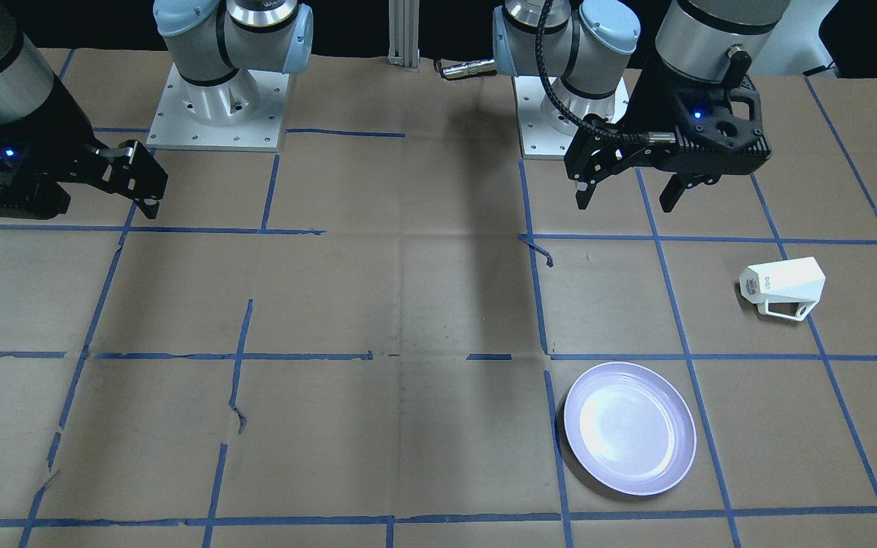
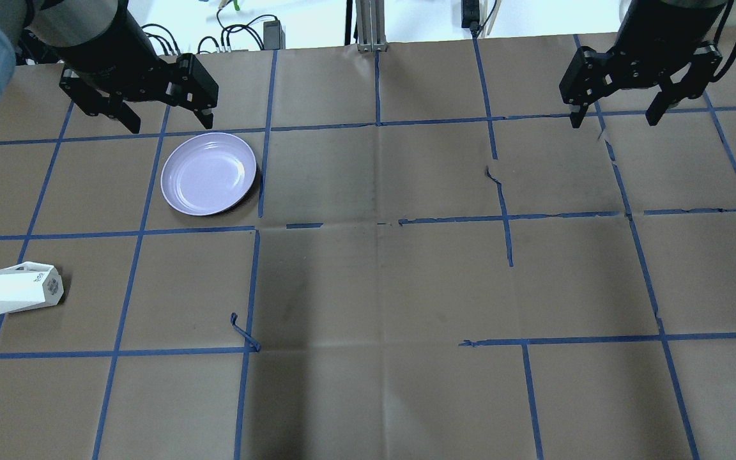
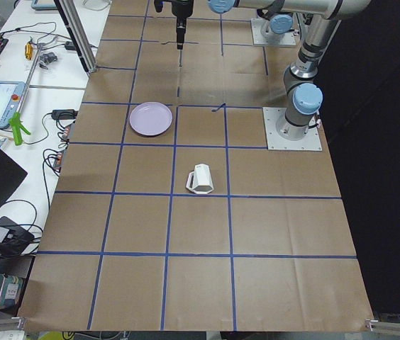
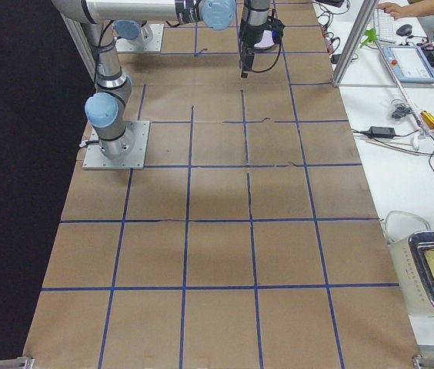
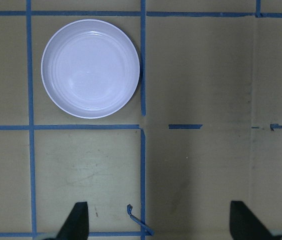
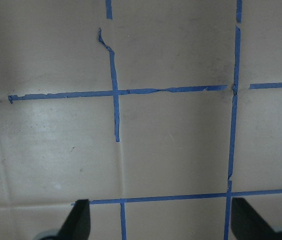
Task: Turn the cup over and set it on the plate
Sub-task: 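Move the left gripper down toward the white mug lying on its side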
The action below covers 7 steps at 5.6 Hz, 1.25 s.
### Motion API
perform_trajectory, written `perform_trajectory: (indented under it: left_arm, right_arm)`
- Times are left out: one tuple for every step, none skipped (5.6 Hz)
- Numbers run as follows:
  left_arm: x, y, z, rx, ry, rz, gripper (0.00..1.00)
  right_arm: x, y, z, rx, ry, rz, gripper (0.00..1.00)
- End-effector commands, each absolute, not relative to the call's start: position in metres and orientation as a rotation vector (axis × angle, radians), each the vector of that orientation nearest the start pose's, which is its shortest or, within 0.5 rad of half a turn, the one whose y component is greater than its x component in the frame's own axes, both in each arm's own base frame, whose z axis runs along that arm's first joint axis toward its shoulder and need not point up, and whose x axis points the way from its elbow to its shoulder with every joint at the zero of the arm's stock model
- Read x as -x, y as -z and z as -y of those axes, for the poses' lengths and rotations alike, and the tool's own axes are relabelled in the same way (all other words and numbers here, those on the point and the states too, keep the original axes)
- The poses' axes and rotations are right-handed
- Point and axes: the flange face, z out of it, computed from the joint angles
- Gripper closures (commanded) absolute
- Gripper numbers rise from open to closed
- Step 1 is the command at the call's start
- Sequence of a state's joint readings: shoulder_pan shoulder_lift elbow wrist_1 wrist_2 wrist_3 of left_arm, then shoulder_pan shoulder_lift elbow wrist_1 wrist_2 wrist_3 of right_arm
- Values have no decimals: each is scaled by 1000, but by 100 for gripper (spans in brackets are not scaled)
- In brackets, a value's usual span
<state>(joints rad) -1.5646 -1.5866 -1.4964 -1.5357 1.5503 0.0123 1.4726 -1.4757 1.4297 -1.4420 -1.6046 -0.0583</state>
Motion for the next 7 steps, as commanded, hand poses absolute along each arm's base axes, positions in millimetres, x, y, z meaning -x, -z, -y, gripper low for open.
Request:
perform_trajectory:
  left_arm:
    - [132, -520, 507, -19, 146, -3158, 1]
    - [123, -522, 509, -4, 153, -3155, 1]
    - [99, -526, 508, -96, 146, -3093, 1]
    - [64, -532, 500, -115, 109, -3077, 1]
    - [17, -532, 498, -128, 52, -3080, 1]
    - [-38, -529, 490, -79, -29, -3100, 1]
    - [-94, -526, 481, -150, -56, -3110, 1]
  right_arm:
    - [-78, -496, 533, -61, -135, -3165, 0]
    - [-78, -496, 533, -61, -135, -3165, 0]
    - [-78, -496, 533, -61, -135, -3165, 0]
    - [-78, -496, 533, -61, -135, -3165, 0]
    - [-78, -496, 533, -61, -135, -3165, 0]
    - [-78, -496, 533, -61, -135, -3165, 0]
    - [-78, -496, 533, -61, -135, -3165, 0]
